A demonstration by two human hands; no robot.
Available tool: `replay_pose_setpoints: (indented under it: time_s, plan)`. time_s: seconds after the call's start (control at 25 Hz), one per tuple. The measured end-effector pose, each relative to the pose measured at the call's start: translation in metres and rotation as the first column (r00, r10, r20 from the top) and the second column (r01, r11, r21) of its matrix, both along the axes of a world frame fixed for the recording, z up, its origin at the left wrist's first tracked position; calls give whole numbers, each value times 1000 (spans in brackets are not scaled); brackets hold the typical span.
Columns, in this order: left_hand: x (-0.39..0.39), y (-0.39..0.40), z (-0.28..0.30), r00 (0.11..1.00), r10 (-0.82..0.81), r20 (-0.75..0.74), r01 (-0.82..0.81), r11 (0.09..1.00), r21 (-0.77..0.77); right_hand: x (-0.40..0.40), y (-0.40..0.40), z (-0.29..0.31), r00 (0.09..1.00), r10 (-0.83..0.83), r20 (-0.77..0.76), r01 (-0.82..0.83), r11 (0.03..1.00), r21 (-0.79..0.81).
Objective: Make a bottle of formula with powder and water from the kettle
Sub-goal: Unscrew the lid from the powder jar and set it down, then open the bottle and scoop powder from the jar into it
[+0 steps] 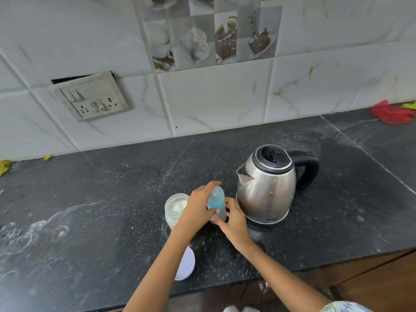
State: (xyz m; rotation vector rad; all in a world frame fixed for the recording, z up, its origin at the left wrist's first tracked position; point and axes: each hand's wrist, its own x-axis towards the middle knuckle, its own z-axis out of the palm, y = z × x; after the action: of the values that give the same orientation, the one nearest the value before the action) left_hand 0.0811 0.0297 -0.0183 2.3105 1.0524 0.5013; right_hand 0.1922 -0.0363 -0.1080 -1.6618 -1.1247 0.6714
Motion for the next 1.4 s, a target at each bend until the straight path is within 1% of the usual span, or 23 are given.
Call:
replay_pose_setpoints:
  time_s: [0.08,0.2,0.28,0.32,0.44,0.56,0.6,0.68,0.8,0.88,0.96,1.0,1.04,1.08,1.12,1.16,1.2,1.24,1.28,1.32,1.36,1.4]
  plan:
    - [4,-8,0,991,135,2,-135,989,54,-1,0,-1,999,-30,-14,30,1000,5]
    - [15,-23,3,947,322,10,-320,938,132,-5,-1,0,998,-69,-14,69,997,29]
    - [17,-24,19,917,394,63,-399,904,155,-5,0,2,997,-82,4,81,997,9]
    - [14,-23,28,916,390,94,-401,902,161,-5,0,3,997,-77,15,77,997,-6]
    - [-1,-37,41,953,269,136,-288,946,146,0,-8,8,999,-35,23,35,999,-21]
    - [-25,-70,17,984,158,87,-166,982,94,7,-32,12,1000,-18,18,19,999,-29]
    - [-31,-79,4,989,139,42,-141,988,58,10,-42,13,999,-22,30,23,999,-29]
    - [-34,-93,-19,990,93,-104,-91,996,19,16,-62,15,998,-33,53,33,999,-3]
    - [-26,-104,-42,954,15,-299,-14,1000,8,21,-76,17,996,-72,45,69,996,49]
    - [-24,-106,-49,921,-13,-389,25,999,24,22,-77,25,995,-90,48,87,994,68]
    - [-27,-104,-52,904,-33,-427,35,999,-4,20,-75,36,996,-78,46,73,993,88]
    - [-30,-103,-50,921,-32,-389,22,999,-30,19,-74,42,997,-64,44,59,993,102]
    - [-33,-103,-46,954,-16,-298,4,999,-41,17,-71,48,998,-48,44,43,992,117]
    - [-37,-104,-39,987,19,-159,-21,1000,-15,16,-68,54,998,-33,51,26,990,136]
    - [-42,-103,-31,997,75,-8,-75,996,57,14,-63,61,998,-15,62,5,987,158]
    - [-47,-100,-23,982,142,126,-160,977,143,12,-57,67,997,4,79,-18,984,178]
    - [-54,-96,-17,948,215,235,-266,941,209,9,-49,73,994,26,104,-46,980,195]
    - [-60,-89,-12,903,291,316,-370,901,228,7,-41,79,990,49,131,-76,976,206]
    - [-67,-81,-12,855,369,364,-456,869,192,4,-33,84,985,74,156,-107,971,213]
    - [-72,-72,-13,809,448,380,-522,845,115,0,-24,88,979,103,178,-140,966,215]
    - [-76,-64,-15,774,520,361,-564,825,21,-3,-16,92,971,135,196,-175,962,208]
    - [-77,-56,-17,758,573,312,-586,808,-61,-5,-8,95,962,173,210,-214,958,189]
